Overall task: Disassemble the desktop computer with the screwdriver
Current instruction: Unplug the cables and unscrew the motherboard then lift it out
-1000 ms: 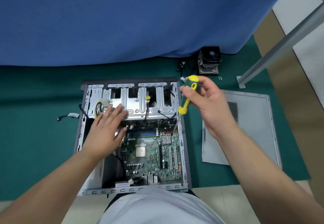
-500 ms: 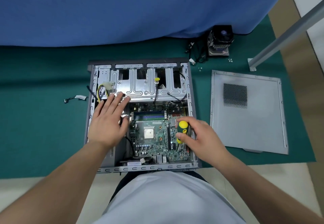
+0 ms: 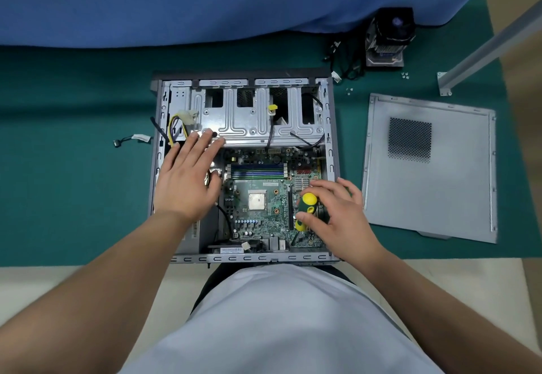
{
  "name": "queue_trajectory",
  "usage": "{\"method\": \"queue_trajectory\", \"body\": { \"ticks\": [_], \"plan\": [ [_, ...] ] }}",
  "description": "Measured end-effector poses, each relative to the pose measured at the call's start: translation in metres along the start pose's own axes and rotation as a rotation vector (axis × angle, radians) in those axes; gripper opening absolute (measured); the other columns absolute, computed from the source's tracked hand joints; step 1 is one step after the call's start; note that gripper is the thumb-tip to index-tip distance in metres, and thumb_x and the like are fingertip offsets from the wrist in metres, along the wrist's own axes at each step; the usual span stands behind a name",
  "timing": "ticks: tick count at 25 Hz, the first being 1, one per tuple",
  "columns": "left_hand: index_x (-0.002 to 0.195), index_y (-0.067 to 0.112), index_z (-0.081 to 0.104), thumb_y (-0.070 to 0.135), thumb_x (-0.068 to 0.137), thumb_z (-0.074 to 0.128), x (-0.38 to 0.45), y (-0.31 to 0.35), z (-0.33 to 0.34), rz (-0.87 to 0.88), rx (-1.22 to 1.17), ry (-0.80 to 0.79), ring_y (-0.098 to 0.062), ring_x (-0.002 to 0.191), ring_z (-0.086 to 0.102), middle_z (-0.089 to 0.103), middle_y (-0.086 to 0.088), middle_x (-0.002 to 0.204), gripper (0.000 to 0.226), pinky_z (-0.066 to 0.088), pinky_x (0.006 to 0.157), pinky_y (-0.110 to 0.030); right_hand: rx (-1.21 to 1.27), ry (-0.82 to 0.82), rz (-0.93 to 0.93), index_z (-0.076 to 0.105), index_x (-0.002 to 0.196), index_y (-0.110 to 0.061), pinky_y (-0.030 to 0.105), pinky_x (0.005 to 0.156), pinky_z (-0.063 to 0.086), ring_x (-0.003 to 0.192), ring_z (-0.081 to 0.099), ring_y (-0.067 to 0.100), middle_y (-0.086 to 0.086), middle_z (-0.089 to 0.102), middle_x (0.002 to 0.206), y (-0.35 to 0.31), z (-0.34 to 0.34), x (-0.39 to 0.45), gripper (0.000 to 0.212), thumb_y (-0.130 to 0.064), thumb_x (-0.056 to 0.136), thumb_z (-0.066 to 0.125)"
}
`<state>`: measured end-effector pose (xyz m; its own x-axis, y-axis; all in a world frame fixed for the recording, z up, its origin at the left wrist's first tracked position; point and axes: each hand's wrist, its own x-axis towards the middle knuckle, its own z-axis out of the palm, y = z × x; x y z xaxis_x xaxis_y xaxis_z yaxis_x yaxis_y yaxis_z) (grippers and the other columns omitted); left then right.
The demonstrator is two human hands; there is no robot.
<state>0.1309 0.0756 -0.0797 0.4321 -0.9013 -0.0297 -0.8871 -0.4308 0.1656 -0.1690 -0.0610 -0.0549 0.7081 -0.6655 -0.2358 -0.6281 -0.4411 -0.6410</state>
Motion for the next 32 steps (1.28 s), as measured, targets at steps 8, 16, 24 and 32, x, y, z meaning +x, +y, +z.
{"method": "queue_trajectory", "body": {
  "ticks": [8, 16, 24, 32],
  "plan": [
    [0.162, 0.038, 0.021, 0.037, 0.096, 0.042, 0.0, 0.0, 0.0, 0.002, 0.013, 0.011, -0.01, 0.158, 0.01, 0.018, 0.011, 0.171, 0.069, 0.008, 0.129, -0.04, -0.01, 0.014, -0.004, 0.059, 0.128, -0.043, 0.028, 0.119, 0.008, 0.144, 0.021, 0.018, -0.029, 0.042, 0.132, 0.002, 0.001, 0.001, 0.047, -0.071, 0.09, 0.05],
    [0.162, 0.038, 0.021, 0.038, 0.096, 0.04, 0.001, 0.0, 0.0, -0.002, 0.011, 0.015, -0.009, 0.158, 0.01, 0.018, 0.012, 0.171, 0.069, 0.009, 0.129, -0.041, 0.001, 0.049, -0.026, 0.059, 0.127, -0.042, 0.024, 0.116, 0.006, 0.133, 0.012, -0.001, -0.028, 0.043, 0.13, 0.002, 0.002, 0.002, 0.048, -0.07, 0.09, 0.05],
    [0.162, 0.038, 0.022, 0.037, 0.096, 0.042, 0.001, 0.001, -0.002, -0.004, 0.012, 0.007, -0.009, 0.158, 0.009, 0.018, 0.012, 0.171, 0.069, 0.008, 0.129, -0.04, 0.017, 0.07, -0.023, 0.06, 0.127, -0.039, 0.03, 0.114, 0.012, 0.128, 0.012, -0.003, -0.024, 0.046, 0.126, 0.003, 0.003, 0.003, 0.047, -0.067, 0.09, 0.053],
    [0.161, 0.037, 0.024, 0.035, 0.096, 0.042, 0.0, 0.001, -0.002, 0.0, -0.004, 0.02, -0.01, 0.158, 0.011, 0.02, 0.011, 0.17, 0.068, 0.006, 0.129, -0.038, -0.074, -0.114, -0.27, 0.059, 0.123, -0.038, 0.042, 0.124, 0.007, 0.129, 0.044, -0.004, -0.019, 0.061, 0.123, 0.0, -0.02, -0.001, 0.032, -0.053, 0.096, 0.059]
  ]
}}
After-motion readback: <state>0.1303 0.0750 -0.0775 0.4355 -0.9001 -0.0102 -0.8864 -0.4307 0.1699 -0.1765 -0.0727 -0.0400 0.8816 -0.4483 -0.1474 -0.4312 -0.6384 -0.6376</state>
